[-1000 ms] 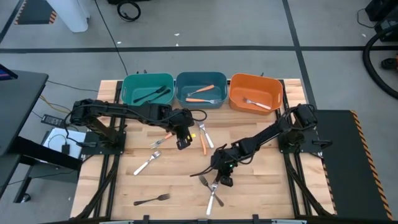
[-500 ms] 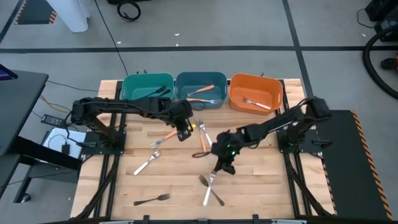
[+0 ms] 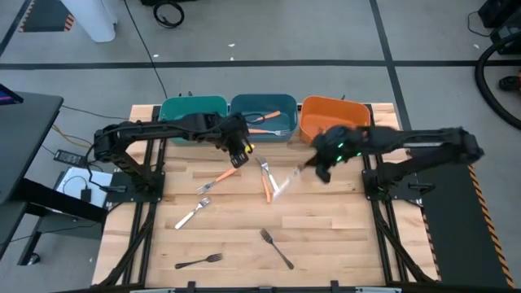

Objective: Sort silverware by color (type)
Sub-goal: Put the bottom white fork in the orange bin

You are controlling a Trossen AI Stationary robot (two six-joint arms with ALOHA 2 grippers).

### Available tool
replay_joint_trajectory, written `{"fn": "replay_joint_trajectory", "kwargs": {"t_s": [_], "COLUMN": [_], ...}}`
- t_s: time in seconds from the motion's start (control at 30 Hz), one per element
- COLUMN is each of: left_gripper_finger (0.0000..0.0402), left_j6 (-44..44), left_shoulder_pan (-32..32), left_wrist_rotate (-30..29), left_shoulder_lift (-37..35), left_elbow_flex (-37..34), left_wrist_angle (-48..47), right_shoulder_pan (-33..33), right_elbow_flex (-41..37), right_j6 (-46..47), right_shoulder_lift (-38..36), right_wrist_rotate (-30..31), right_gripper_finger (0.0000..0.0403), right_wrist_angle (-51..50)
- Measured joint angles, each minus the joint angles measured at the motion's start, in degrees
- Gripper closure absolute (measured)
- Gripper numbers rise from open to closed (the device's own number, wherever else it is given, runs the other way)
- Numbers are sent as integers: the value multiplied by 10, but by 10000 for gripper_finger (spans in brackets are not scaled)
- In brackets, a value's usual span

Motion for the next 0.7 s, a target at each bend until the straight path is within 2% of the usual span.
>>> {"fn": "replay_joint_trajectory", "kwargs": {"t_s": [0.3, 0.53, 0.63, 0.7], "left_gripper_finger": [260, 260, 260, 260], "left_j6": [33, 51, 51, 52], "left_shoulder_pan": [11, 11, 11, 11], "left_wrist_rotate": [0, 0, 0, 0], "left_shoulder_lift": [0, 0, 0, 0], "left_elbow_flex": [0, 0, 0, 0], "left_wrist_angle": [7, 66, 106, 125], "right_shoulder_pan": [-142, -245, -276, -291], "right_elbow_flex": [0, 0, 0, 0], "right_j6": [-4, 21, 22, 22], "right_shoulder_lift": [-159, -216, -210, -196], "right_wrist_rotate": [162, 312, 315, 296], "right_gripper_finger": [401, 401, 401, 401], "right_wrist_angle": [-89, -130, -143, -155]}}
